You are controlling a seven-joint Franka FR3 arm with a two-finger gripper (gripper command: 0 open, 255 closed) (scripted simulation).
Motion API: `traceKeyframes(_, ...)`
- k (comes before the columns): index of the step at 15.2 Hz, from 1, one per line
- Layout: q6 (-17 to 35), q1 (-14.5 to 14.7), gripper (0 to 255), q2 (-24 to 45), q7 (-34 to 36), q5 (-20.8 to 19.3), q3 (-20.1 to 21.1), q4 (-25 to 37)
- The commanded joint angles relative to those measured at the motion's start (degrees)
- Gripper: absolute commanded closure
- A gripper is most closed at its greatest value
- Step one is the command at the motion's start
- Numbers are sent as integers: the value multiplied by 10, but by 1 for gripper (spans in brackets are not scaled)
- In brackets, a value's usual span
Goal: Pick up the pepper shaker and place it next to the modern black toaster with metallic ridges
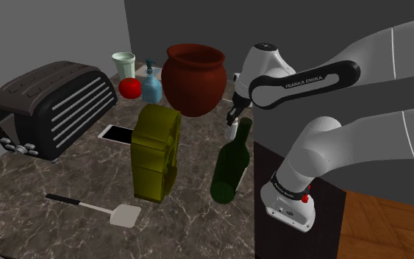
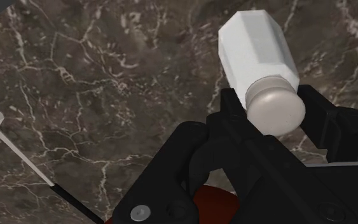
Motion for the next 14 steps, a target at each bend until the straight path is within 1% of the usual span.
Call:
traceKeyframes(1, 0, 0, 255, 0, 0, 0, 0, 0)
traceKeyframes(14, -133, 10, 255, -59, -9, 19, 10, 74)
